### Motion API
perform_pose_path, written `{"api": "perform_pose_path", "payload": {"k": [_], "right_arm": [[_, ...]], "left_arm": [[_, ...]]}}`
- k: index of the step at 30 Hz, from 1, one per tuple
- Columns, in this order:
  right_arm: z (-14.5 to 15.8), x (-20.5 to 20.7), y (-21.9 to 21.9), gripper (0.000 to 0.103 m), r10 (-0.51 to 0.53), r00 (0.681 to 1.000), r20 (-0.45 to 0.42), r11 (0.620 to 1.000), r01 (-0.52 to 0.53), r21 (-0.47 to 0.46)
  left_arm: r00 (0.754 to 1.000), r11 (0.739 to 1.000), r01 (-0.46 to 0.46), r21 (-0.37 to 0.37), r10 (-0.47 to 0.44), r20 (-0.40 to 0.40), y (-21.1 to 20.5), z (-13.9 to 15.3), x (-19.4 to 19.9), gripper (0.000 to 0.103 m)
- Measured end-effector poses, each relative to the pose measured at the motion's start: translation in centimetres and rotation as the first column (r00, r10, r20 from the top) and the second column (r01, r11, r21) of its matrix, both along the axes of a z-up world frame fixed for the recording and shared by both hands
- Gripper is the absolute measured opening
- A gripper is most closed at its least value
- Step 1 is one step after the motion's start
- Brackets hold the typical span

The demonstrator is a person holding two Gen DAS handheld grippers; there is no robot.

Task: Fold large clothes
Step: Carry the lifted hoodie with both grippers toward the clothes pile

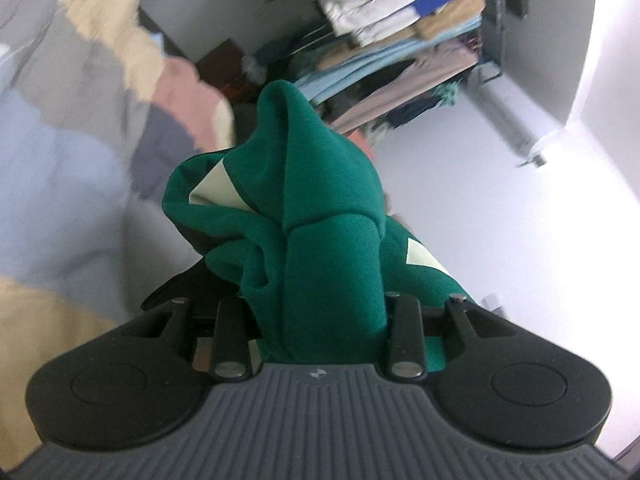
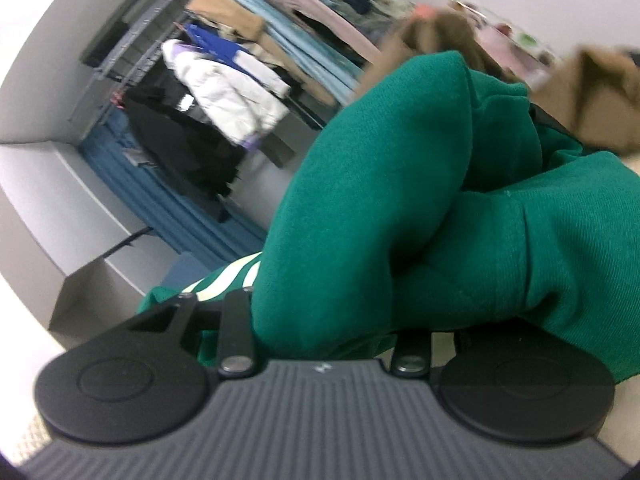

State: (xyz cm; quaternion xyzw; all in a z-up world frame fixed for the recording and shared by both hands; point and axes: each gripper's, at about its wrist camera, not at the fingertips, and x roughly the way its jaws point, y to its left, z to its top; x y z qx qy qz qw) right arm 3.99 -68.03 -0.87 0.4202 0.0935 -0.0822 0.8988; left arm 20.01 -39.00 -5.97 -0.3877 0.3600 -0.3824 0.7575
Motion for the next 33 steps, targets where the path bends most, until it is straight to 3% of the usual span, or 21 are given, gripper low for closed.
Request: {"api": "perform_pose_path", "payload": {"k": [3, 6, 10, 17, 24, 31, 33], "right_arm": [[-2.3, -0.4, 0.4, 0.043, -0.005, 1.0, 0.013, 0.999, 0.005, 0.044], [-3.7, -1.0, 1.2, 0.043, -0.003, 1.0, 0.008, 0.999, 0.003, 0.032], [-6.6, -2.2, 1.5, 0.043, 0.001, 1.0, -0.02, 0.998, 0.001, 0.057], [-8.8, -3.3, 1.8, 0.047, 0.001, 1.0, -0.021, 0.998, 0.001, 0.067], [-8.2, -2.5, 2.2, 0.049, -0.015, 0.999, -0.039, 0.999, 0.016, 0.032], [-7.3, -2.7, 2.4, 0.056, -0.045, 0.995, -0.086, 0.996, 0.051, 0.071], [-7.0, -3.2, 2.8, 0.06, -0.067, 0.991, -0.112, 0.994, 0.075, 0.074]], "left_arm": [[1.0, 0.999, 0.022, 0.03, -0.021, -0.019, 1.0, -3.1, 1.5, 0.04], [0.999, 0.997, 0.034, 0.072, -0.031, -0.044, 1.9, -6.3, 3.0, 0.04], [0.997, 0.997, 0.037, 0.072, -0.032, -0.071, 2.7, -9.8, 4.4, 0.042], [0.998, 0.995, 0.049, 0.086, -0.046, -0.037, 3.2, -13.0, 4.8, 0.054], [0.998, 0.995, 0.058, 0.076, -0.055, -0.039, 3.6, -13.4, 5.1, 0.057], [0.996, 0.992, 0.076, 0.103, -0.07, -0.058, 4.0, -11.9, 4.7, 0.078], [0.997, 0.986, 0.06, 0.153, -0.052, -0.052, 4.3, -11.2, 4.3, 0.086]]}}
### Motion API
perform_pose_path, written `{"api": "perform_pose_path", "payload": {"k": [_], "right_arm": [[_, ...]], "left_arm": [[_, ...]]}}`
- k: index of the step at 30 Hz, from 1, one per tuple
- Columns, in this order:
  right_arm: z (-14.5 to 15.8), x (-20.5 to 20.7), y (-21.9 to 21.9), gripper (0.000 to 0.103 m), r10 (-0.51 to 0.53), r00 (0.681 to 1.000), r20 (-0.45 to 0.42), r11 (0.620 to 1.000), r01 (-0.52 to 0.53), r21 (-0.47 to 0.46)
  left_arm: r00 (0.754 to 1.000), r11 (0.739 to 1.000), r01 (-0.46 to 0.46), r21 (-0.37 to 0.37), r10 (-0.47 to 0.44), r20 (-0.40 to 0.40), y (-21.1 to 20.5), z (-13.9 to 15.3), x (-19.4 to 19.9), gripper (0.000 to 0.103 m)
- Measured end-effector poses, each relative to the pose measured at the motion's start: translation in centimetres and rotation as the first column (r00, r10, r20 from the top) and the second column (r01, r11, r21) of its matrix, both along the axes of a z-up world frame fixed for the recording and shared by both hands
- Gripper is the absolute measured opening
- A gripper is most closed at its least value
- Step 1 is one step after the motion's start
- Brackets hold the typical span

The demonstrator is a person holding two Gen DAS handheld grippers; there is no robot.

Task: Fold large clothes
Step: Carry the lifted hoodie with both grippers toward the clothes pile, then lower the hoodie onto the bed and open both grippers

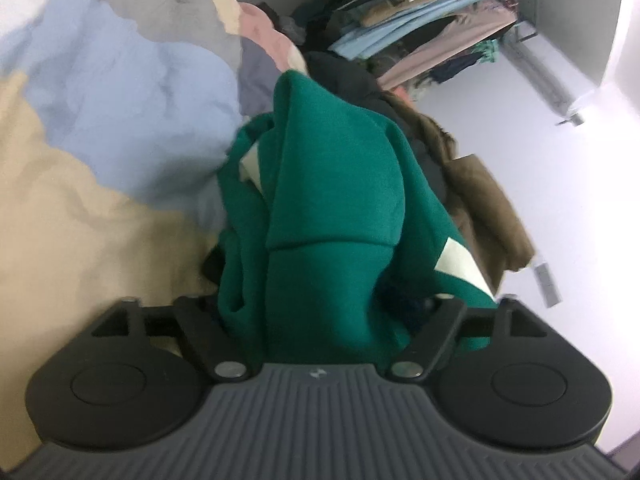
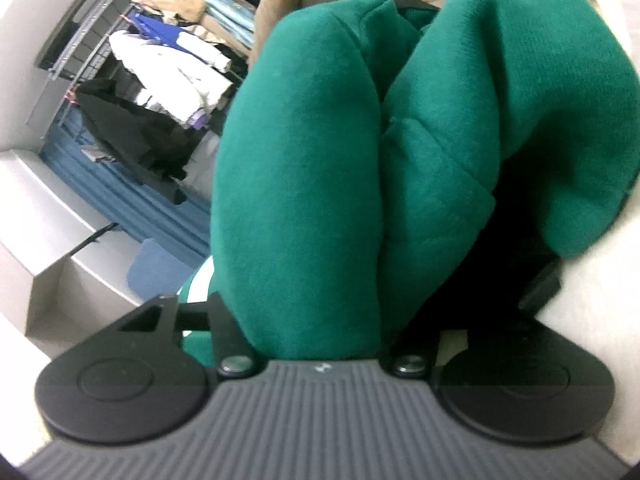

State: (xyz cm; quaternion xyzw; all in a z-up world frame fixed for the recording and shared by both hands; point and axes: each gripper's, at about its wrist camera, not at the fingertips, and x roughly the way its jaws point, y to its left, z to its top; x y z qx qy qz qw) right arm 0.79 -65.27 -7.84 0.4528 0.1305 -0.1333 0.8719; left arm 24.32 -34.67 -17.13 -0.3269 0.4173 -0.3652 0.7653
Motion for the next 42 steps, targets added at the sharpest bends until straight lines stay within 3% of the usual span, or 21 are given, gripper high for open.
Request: {"api": "perform_pose_path", "payload": {"k": [6, 12, 18, 22, 24, 26, 31, 42], "right_arm": [[2.7, -3.0, 1.9, 0.064, -0.089, 0.993, -0.081, 0.996, 0.087, -0.029], [7.9, -7.2, 4.4, 0.069, -0.155, 0.987, -0.046, 0.978, 0.146, -0.151], [15.8, -10.0, 7.7, 0.069, -0.094, 0.994, 0.048, 0.951, 0.104, -0.292], [20.5, -10.7, 10.9, 0.069, -0.05, 0.996, 0.067, 0.911, 0.073, -0.405], [22.0, -11.5, 12.5, 0.069, -0.02, 0.997, 0.08, 0.896, 0.053, -0.442], [23.1, -11.8, 13.9, 0.071, 0.0, 0.996, 0.089, 0.878, 0.043, -0.476], [23.6, -12.5, 17.3, 0.074, 0.046, 0.996, 0.074, 0.849, 0.0, -0.529], [21.1, -14.3, 23.8, 0.074, 0.058, 0.998, -0.032, 0.781, -0.065, -0.621]], "left_arm": [[0.993, 0.992, -0.045, 0.116, 0.032, 0.117, 2.3, 4.5, -2.4, 0.086], [0.969, 0.986, -0.043, 0.16, 0.002, 0.249, 4.6, 12.2, -5.6, 0.086], [0.924, 0.984, -0.048, 0.171, -0.021, 0.383, 6.8, 21.1, -10.5, 0.086], [0.889, 0.976, -0.08, 0.201, -0.021, 0.457, 8.1, 25.9, -14.1, 0.086], [0.86, 0.972, -0.094, 0.217, -0.031, 0.509, 8.8, 27.7, -16.0, 0.086], [0.825, 0.958, -0.125, 0.257, -0.043, 0.563, 9.1, 28.9, -17.9, 0.086], [0.785, 0.943, -0.133, 0.304, -0.087, 0.614, 10.3, 29.7, -22.0, 0.086], [0.741, 0.926, -0.148, 0.348, -0.13, 0.659, 12.1, 27.7, -28.6, 0.086]]}}
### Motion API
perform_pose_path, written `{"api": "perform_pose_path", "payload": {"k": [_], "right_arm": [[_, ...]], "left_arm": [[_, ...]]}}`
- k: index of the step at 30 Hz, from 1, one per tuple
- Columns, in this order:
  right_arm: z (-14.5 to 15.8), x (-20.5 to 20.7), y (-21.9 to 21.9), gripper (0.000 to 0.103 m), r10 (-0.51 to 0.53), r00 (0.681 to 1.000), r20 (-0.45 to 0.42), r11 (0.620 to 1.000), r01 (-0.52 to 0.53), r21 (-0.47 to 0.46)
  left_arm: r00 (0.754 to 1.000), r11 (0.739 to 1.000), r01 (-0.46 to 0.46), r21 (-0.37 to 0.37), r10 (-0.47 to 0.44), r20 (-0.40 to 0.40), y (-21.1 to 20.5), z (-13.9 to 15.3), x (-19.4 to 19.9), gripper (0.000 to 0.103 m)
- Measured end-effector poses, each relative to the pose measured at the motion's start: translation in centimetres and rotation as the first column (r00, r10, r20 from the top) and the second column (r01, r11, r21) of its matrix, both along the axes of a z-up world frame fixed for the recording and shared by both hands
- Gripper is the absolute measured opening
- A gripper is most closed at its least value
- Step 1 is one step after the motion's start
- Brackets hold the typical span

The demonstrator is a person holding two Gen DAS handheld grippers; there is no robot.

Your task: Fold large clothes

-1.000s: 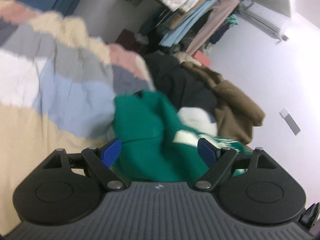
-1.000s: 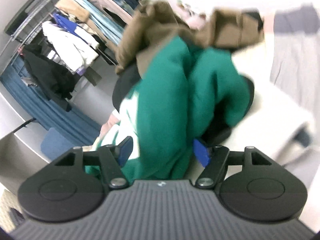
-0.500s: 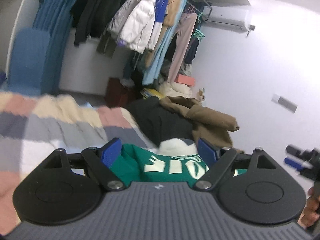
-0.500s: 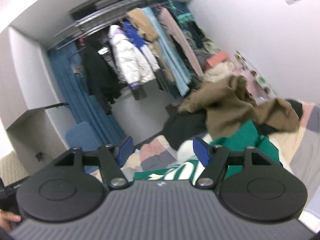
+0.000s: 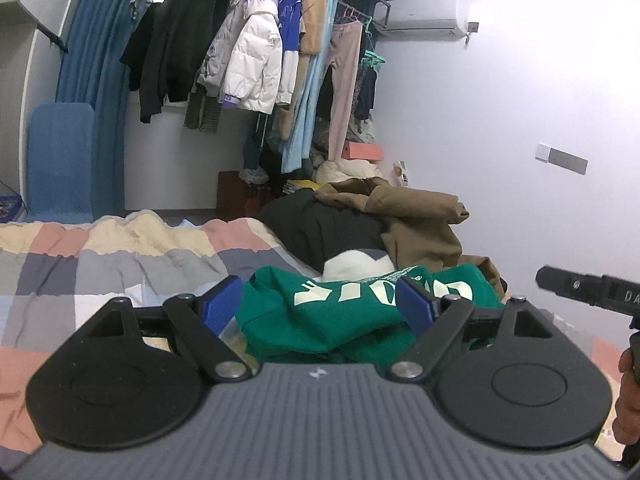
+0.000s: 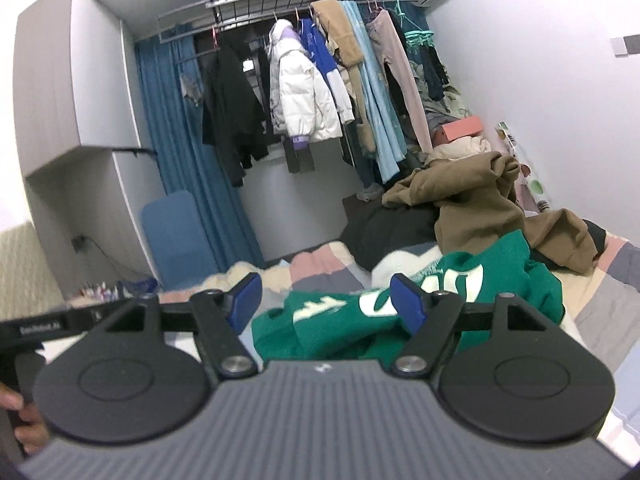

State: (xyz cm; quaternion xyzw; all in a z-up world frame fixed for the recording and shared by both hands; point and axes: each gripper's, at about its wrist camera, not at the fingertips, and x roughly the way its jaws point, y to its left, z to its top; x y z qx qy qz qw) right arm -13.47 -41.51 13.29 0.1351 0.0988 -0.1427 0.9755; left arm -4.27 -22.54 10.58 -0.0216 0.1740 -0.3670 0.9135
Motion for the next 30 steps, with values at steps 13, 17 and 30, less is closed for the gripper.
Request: {"api": "perform_pose_path", "payload": {"k": [13, 17, 30], "right_arm": [[-3.0, -0.6, 3.1, 0.074, -0.027, 0.995, -0.097, 0.999, 0.024, -0.029], [-3.6, -0.7, 3.5, 0.074, -0.03, 0.993, -0.115, 0.999, 0.025, -0.041], [-3.9, -0.5, 4.0, 0.073, -0.033, 0.99, -0.139, 0.998, 0.027, -0.05]], "left_arm": [[1.0, 0.998, 0.006, 0.062, -0.007, 0.03, 1.0, -2.3, -3.7, 0.086], [1.0, 0.998, -0.005, 0.061, 0.004, 0.012, 0.9, -2.8, -3.3, 0.086], [0.999, 0.995, -0.033, 0.094, 0.03, 0.03, 1.2, -2.8, -3.5, 0.087]]}}
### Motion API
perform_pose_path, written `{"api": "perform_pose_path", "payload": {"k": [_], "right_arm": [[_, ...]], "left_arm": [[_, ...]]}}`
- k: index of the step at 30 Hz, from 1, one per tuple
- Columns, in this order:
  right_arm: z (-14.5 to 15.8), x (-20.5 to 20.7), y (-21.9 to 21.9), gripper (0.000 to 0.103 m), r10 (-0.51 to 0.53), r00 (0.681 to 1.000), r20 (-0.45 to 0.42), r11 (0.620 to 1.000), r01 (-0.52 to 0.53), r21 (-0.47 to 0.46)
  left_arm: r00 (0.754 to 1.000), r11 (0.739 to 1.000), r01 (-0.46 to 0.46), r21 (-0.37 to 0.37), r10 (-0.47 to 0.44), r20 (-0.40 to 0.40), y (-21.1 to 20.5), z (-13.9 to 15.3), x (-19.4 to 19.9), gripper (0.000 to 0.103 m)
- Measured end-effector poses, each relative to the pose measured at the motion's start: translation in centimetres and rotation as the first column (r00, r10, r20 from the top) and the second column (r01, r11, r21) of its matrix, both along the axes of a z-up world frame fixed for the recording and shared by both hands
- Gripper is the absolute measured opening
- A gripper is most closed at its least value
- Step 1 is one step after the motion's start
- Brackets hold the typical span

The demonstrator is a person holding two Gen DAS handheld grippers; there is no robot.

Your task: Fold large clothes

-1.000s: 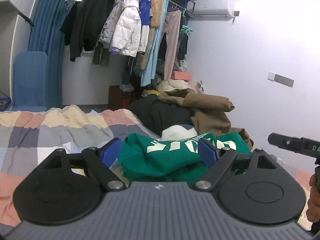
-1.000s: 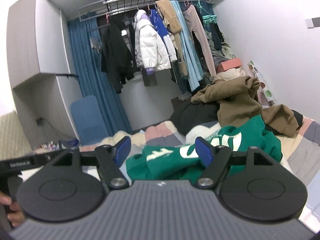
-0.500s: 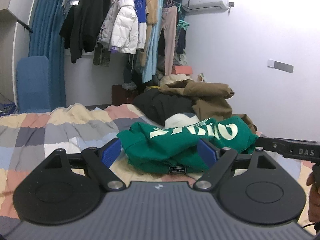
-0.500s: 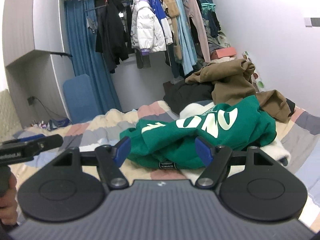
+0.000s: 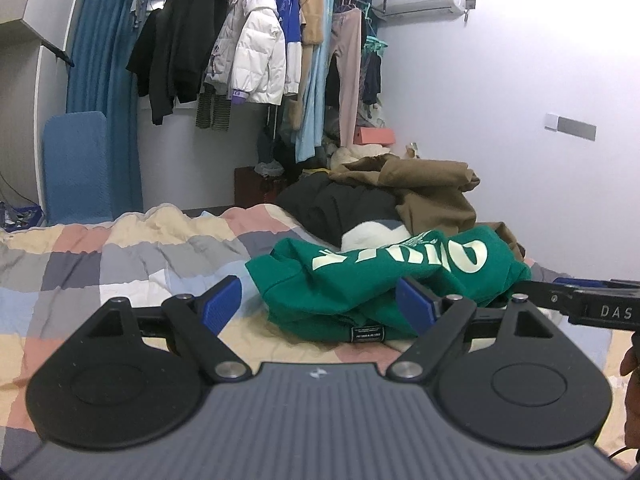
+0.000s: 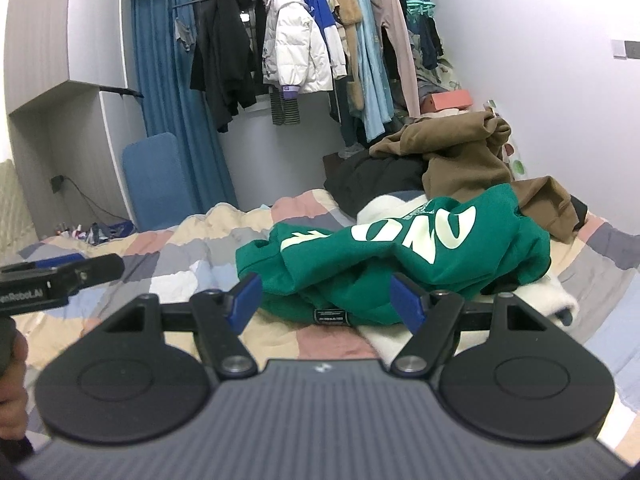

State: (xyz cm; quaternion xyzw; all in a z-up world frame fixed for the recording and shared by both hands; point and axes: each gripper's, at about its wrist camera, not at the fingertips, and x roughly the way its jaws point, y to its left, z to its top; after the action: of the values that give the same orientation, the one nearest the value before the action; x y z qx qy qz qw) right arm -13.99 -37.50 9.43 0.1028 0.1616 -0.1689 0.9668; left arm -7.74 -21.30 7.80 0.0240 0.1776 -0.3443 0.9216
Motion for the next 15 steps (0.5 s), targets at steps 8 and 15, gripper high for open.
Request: {"api": "perform_pose_path", "payload": {"k": [8, 15], "right_arm": [[0.24, 0.17, 0.17, 0.073, -0.014, 1.0, -0.011, 1.0, 0.014, -0.021], [0.35, 0.25, 0.27, 0.073, -0.021, 1.0, -0.016, 0.999, 0.02, -0.037]], "left_arm": [[1.0, 1.0, -0.014, -0.001, 0.014, -0.011, 0.34, -0.07, 0.05, 0.095], [0.999, 0.999, -0.031, -0.005, 0.031, -0.02, 0.92, 0.09, 0.25, 0.101]]}}
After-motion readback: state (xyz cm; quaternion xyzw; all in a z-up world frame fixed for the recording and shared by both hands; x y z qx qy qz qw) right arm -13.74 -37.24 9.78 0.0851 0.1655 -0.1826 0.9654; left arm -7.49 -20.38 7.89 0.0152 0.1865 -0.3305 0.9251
